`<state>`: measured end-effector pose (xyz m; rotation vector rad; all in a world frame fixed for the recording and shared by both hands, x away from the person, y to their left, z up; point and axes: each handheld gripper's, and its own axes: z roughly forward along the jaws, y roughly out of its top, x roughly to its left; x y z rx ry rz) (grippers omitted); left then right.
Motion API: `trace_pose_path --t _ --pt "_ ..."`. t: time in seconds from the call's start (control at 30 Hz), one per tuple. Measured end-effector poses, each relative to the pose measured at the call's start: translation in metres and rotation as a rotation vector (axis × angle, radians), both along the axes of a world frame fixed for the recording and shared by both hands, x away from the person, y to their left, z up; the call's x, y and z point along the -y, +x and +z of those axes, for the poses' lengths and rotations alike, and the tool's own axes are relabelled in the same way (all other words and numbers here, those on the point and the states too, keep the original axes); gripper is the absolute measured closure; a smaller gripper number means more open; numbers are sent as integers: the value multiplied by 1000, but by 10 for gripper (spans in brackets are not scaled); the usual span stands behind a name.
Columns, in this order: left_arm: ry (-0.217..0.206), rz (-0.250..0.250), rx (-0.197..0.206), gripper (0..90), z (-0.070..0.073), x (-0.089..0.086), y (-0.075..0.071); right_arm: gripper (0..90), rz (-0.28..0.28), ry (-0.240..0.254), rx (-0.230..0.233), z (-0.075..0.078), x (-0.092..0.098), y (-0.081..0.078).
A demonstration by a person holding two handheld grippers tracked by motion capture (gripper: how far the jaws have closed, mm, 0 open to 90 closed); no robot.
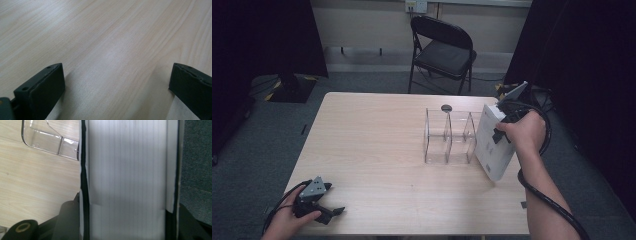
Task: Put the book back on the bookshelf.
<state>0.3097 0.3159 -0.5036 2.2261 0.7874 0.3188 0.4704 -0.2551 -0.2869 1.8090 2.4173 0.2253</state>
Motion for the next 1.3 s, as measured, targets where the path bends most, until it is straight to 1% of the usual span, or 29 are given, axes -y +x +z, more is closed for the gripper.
trace_pose_path --t 0.13,0.2,0.3,0.33,0.4,0.43,0.5,0.57,0.6,0.7,0.77,0.87,0.97,1.13,1.17,1.2,1.3 --pt "2 -2 2 0 0 0 0 527 -2 9 5 0 -1 4" --pt "3 -2 3 0 0 0 0 528 -1 3 7 0 -2 6" --pt "3 -1 6 0 0 0 0 528 -7 8 3 0 -3 9" --pt "6 -2 9 0 0 0 0 527 -1 11 6 0 -4 10" --pt "7 -4 9 0 0 0 0 527 -1 5 4 0 -5 12" --pt "3 -4 4 0 0 0 0 527 -4 12 5 -1 -5 14" --pt "2 -4 3 0 0 0 -1 527 -6 11 2 0 -6 16" --pt "3 -4 5 0 0 0 -1 527 -9 8 10 -1 -6 19" --pt "-4 1 -4 0 0 0 -1 527 -11 6 11 -1 -7 20" --pt "1 -5 1 0 0 0 -2 527 -22 7 21 -3 -8 24" --pt "0 -3 -1 0 0 0 -2 527 -22 2 18 -5 -9 27" --pt "3 -5 -3 0 0 0 -2 527 -33 10 23 -7 -9 30" --pt "3 -5 -3 0 0 0 -2 527 -36 -1 26 -9 -11 34" --pt "4 -5 -3 0 1 0 -2 527 -39 -1 26 -12 -14 41" --pt "4 -6 -2 0 0 0 -2 527 -43 0 28 -13 -15 42" --pt "13 -10 6 0 1 0 -1 527 -46 4 37 -15 -15 43" --pt "12 -9 6 0 1 0 -1 527 -55 9 48 -18 -16 46"
